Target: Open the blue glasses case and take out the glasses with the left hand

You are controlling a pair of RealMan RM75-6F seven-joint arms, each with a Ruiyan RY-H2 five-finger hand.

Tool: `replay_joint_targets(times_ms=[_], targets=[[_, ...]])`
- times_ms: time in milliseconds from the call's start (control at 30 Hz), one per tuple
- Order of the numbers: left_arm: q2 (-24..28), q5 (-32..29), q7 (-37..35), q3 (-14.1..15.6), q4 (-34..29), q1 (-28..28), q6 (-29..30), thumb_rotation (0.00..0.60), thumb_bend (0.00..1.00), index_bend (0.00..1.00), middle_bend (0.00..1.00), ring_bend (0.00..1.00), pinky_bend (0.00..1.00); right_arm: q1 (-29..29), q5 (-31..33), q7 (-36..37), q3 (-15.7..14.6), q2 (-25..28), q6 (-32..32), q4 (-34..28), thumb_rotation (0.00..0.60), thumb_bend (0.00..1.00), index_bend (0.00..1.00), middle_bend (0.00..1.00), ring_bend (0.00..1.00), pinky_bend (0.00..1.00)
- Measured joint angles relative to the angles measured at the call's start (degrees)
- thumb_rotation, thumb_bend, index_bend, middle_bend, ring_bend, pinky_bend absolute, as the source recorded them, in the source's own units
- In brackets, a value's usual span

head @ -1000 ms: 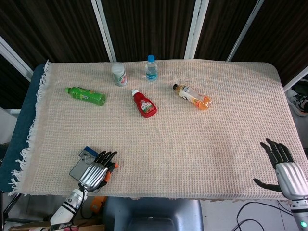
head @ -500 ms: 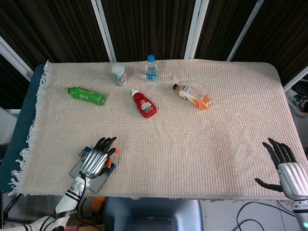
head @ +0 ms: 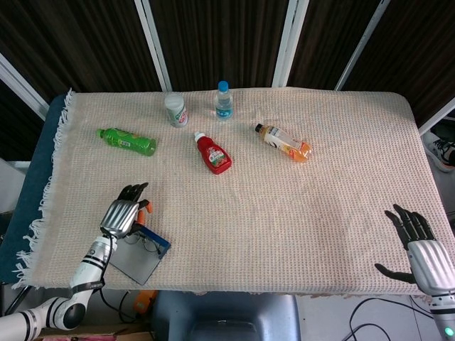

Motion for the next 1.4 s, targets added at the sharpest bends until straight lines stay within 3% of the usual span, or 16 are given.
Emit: replay_joint_targets(times_ms=[200,900,1000,1067,1133,1400], targets=[[0.81,-1.89,-0.54,1.07,2.39,-0.66,-2.16,0.600,0.76,0.48,0.00,0.00,0.00,-0.09,0.32,0.50,0.23,0.08,0.27,0.03,0.600,0.18,0.00,0.00,0.00,0.00],[7.64,-4.98,2.87,6.30,-2.28,0.45,-3.12,0.600,0.76,0.51,0.00,0.00,0.00,-0.11,0.36,-0.43,0.27,-0.27,0.18,-0.22,0.600,0.18,0.00,0.00,0.00,0.00],[8.70,-3.97,2.57,6.90,-3.81,0.99,-2.23,0.600,0.69,0.45,0.00,0.00,0.00,-0.12,0.32,-0.48,0.24,-0.28,0.15,-0.25,0.600,0.18,0.00,0.00,0.00,0.00],[9.10,-2.40,2.04,7.08,-4.52,1.34,-1.14,0.600,0.53,0.37,0.00,0.00,0.00,-0.11,0.22,-0.62,0.18,-0.30,0.11,-0.30,0.600,0.18,0.00,0.00,0.00,0.00],[9.31,-0.45,1.16,7.09,-5.09,1.69,0.27,0.600,0.46,0.33,0.00,0.00,0.00,-0.09,0.10,-0.75,0.14,-0.35,0.08,-0.32,0.600,0.18,0.00,0.00,0.00,0.00],[10.07,9.28,-7.65,6.50,-9.16,3.07,6.70,0.600,0.42,0.32,0.00,0.00,0.00,0.02,-0.05,-0.93,0.01,-0.40,-0.20,-0.27,0.600,0.18,0.00,0.00,0.00,0.00]])
